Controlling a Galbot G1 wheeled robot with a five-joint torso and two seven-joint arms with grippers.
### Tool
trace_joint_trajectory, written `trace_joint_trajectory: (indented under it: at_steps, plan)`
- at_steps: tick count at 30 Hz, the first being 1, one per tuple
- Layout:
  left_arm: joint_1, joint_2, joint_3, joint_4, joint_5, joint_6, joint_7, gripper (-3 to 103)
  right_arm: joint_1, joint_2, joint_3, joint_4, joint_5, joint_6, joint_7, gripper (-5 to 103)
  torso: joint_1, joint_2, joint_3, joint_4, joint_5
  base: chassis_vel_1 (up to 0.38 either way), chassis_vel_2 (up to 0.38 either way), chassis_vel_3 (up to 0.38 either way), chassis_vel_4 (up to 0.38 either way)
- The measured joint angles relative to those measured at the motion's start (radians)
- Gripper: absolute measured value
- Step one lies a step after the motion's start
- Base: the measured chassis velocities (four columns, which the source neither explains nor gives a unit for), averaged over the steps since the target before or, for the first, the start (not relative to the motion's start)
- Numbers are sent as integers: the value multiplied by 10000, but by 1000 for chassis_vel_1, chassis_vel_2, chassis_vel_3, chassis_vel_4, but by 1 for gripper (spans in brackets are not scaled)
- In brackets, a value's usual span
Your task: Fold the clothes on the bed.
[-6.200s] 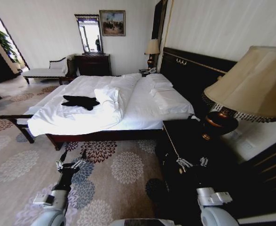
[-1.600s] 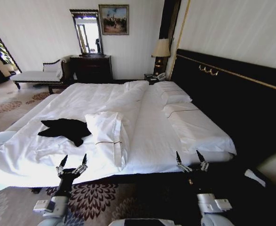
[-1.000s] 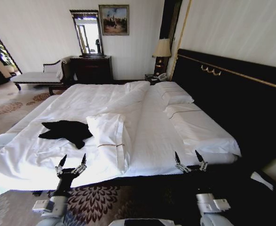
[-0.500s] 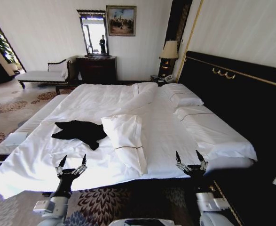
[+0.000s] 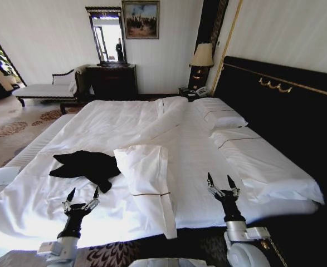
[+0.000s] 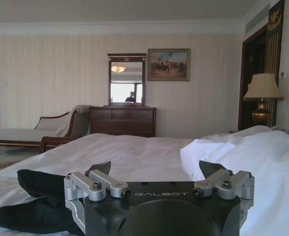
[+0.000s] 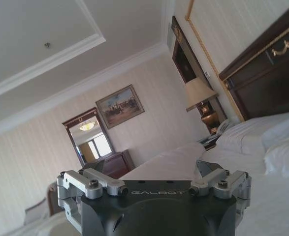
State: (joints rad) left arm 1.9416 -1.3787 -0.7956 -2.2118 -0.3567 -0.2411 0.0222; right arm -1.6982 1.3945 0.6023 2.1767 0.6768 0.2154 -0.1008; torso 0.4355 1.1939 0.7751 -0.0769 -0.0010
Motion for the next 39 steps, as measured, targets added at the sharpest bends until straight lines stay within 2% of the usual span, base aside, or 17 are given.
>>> trace_joint_trajectory:
  at_steps: [1,3,4,5,8,9,12,14,17,19,21,24,27,29,33,39]
  plan:
    - [8,0,-14,0,0,0,0,100,138,-117,-84,-36,301,-70,59,100,-2,0,0,0,0,-2,66,-13,-23]
    - [63,-7,-137,-12,0,0,2,100,901,-797,-401,-257,2133,-578,348,100,-24,6,-8,3,4,0,0,0,0]
    - [74,-11,-172,-22,0,0,-1,100,1097,-972,-461,-290,2587,-760,420,100,-27,9,-9,3,5,0,0,0,0]
    - [74,-11,-172,-22,0,0,-1,100,1097,-972,-461,-290,2587,-760,420,100,-27,9,-9,3,5,0,0,0,0]
    - [94,-57,-261,-29,36,80,-4,100,2025,-1856,-710,-234,5105,-1927,986,100,-28,11,-9,-2,6,15,-43,-27,20]
    - [94,-57,-261,-29,36,80,-4,100,2025,-1856,-710,-234,5105,-1927,986,100,-28,11,-9,-2,6,19,-64,-41,28]
    - [79,-221,-232,-86,201,218,-9,100,3078,-2774,-1042,-96,7100,-3065,1725,100,-16,6,-5,0,4,0,0,0,0]
    - [76,-261,-218,-106,232,242,-12,100,3295,-2931,-1122,-103,7363,-3282,1891,100,-13,5,-3,0,3,0,0,0,0]
    - [104,-459,-185,-348,356,366,-47,100,4969,-3615,-1930,-631,8517,-4768,3065,100,-11,3,-2,0,3,0,0,0,0]
    - [110,-469,-190,-369,362,377,-56,100,5178,-3648,-2047,-744,8590,-4897,3185,100,-11,3,-3,-1,2,0,0,0,0]
    - [160,-518,-244,-507,381,427,-117,100,6256,-3711,-2796,-1544,8937,-5563,3836,100,-15,4,-4,2,4,0,0,0,0]
    - [198,-540,-292,-566,381,441,-142,100,6845,-3603,-3300,-2140,9014,-5865,4098,100,-15,5,-4,2,4,0,0,0,0]
    - [220,-552,-363,-560,369,441,-157,100,7480,-3243,-3923,-2756,9057,-6255,4417,100,-14,3,-4,-2,1,0,0,0,0]
    - [222,-554,-377,-536,365,436,-159,100,7636,-3111,-4054,-2878,9077,-6329,4488,100,-14,4,-3,1,3,0,0,0,0]
    - [280,-548,-505,-420,299,337,-169,100,8512,-2367,-4720,-3352,9086,-6423,4634,100,-14,4,-5,1,2,0,0,0,0]
    - [316,-523,-642,-267,217,205,-172,100,9577,-2161,-5480,-3807,9086,-6435,4638,100,-15,6,-5,0,-1,0,0,0,0]
